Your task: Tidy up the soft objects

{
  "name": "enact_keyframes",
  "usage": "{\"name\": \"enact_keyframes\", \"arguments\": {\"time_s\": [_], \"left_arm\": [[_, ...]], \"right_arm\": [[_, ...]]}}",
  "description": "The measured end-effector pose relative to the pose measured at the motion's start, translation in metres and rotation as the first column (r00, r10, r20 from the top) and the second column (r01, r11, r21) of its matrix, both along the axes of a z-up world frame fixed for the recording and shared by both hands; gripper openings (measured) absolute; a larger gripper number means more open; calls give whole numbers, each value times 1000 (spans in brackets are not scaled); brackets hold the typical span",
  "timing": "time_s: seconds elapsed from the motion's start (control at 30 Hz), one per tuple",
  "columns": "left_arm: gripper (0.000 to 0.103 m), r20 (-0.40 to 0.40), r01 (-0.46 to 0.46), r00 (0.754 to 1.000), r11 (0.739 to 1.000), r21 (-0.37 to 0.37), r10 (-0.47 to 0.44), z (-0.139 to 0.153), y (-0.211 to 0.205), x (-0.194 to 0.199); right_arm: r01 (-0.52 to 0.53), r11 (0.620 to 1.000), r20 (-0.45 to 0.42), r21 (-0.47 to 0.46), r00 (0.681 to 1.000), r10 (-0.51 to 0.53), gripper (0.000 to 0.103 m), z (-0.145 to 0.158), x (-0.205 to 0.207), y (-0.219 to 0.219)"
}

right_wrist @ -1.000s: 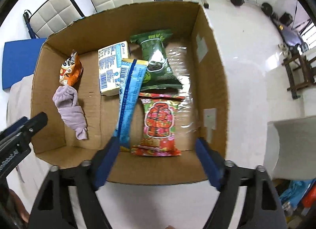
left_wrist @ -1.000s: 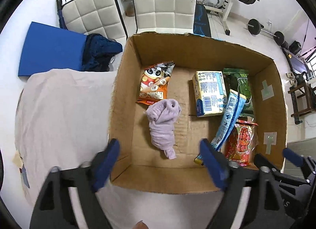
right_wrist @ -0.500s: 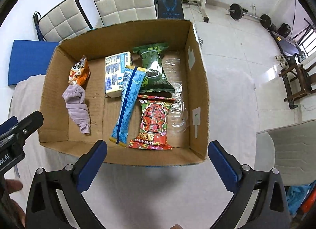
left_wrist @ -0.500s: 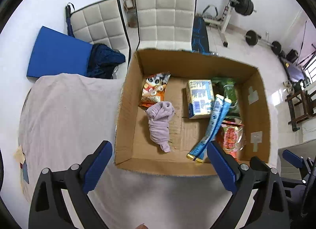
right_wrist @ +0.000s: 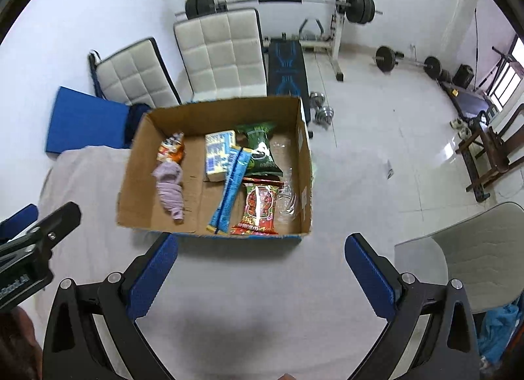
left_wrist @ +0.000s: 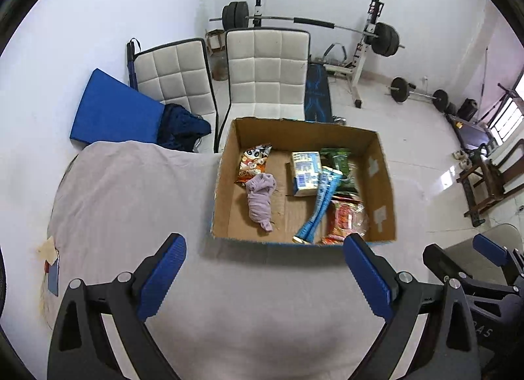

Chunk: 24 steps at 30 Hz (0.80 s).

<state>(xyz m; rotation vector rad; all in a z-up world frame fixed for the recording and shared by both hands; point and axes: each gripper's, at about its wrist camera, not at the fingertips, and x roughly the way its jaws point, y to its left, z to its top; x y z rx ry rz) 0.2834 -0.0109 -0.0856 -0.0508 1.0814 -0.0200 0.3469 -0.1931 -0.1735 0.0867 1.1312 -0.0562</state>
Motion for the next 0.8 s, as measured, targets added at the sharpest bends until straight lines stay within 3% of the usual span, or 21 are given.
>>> {"name": "enact_keyframes", "arguments": {"time_s": [0.17, 0.47, 0.8], "left_arm": [[98, 57, 18, 998, 1000, 11, -19, 38, 0, -37], [98, 85, 21, 996, 1000, -14, -20, 78, 9, -83], [98, 120, 13, 993, 1000, -18, -11, 99, 13, -112]], "right_arm": [[-5, 1000, 67, 17, 998, 4, 103, 46, -44, 1], [-24, 999, 145, 29, 989, 19, 103, 112, -110, 8], [-51, 998, 148, 27, 988, 46, 103, 148, -151, 19]]}}
